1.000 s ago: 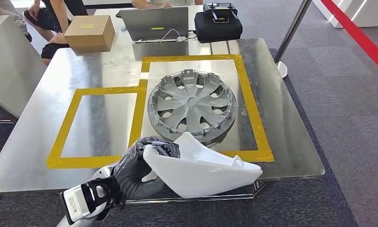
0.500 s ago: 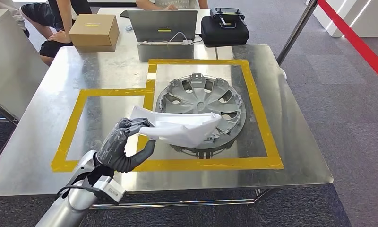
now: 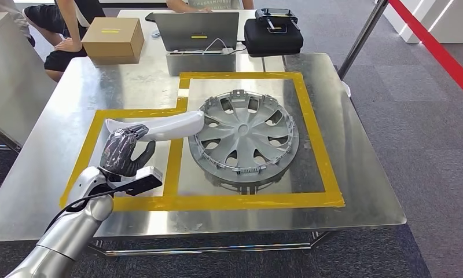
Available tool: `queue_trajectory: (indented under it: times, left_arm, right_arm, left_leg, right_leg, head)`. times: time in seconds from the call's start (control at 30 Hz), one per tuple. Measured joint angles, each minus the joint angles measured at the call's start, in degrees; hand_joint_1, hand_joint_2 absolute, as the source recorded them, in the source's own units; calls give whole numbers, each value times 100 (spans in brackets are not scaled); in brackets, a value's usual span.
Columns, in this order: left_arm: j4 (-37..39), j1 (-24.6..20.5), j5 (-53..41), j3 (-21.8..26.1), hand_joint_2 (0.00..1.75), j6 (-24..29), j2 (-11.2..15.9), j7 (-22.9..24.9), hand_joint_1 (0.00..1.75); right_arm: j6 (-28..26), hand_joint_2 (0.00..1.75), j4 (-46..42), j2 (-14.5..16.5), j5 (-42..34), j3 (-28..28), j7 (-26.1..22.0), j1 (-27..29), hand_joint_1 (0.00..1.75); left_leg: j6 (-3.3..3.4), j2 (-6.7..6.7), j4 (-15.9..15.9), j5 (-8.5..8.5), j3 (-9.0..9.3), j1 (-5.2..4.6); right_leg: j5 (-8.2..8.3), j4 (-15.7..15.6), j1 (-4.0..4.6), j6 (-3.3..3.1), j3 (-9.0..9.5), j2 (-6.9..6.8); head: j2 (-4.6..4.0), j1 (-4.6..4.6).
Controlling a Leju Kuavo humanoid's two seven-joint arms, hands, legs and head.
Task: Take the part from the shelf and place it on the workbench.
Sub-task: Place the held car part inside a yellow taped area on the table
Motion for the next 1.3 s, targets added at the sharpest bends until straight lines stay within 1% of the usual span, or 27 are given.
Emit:
queue_trajectory:
  times: [0.23, 0.4, 0.57, 0.87, 1.0, 1.1, 1.3]
  left_arm:
    - [869, -151, -378, 195, 175, 216, 25, 208, 175]
    - [1335, -189, -479, 254, 175, 254, 6, 200, 175]
    - [1757, -190, -557, 282, 175, 377, -65, 117, 175]
    - [2306, -256, -675, 288, 175, 447, -226, 224, 175]
    - [2547, -356, -704, 306, 175, 611, -297, 271, 0]
    - [2735, -404, -845, 333, 175, 774, -349, 429, 0]
    - [3102, -656, -1439, 382, 175, 1149, -472, 1053, 0]
  right_arm:
    - [-1, 0, 0, 3, 57, 0, -33, 0, 0]
    - [-1, 0, 0, 8, 87, 0, -80, -3, 0]
    - [-1, 0, 0, 14, 100, 2, -132, -5, 0]
    - [1, 0, 0, 21, 94, 1, -136, -5, 0]
    - [-1, 0, 0, 26, 86, 0, -128, -4, 0]
    - [-5, 0, 0, 26, 61, -10, -118, 0, 0]
    - [-88, 0, 0, 56, -41, -115, -75, -2, 0]
  left_leg:
    - [-1, 3, -9, 1, 3, 5]
    - [-1, 3, -9, 0, 3, 4]
    - [-1, 3, -9, 0, 3, 3]
    - [-1, 2, -9, 0, 4, 4]
    - [-1, 2, -9, 0, 7, 4]
    - [-2, 2, -9, 1, 9, 4]
    - [-2, 1, -9, 1, 7, 4]
  right_leg:
    - [-2, 2, 3, -3, -2, 1]
    - [-3, 1, 2, -3, -2, 1]
    - [-3, 1, 1, -3, -2, 1]
    - [-3, 1, 2, -3, 0, 0]
    - [-3, 1, 2, -3, 3, 0]
    - [-3, 1, 2, -2, 3, 1]
    - [-3, 2, 2, -2, 3, 0]
  head:
    - [0, 1]
    - [0, 1]
    - [0, 1]
    - [0, 0]
    - [0, 0]
    - [0, 0]
    - [0, 1]
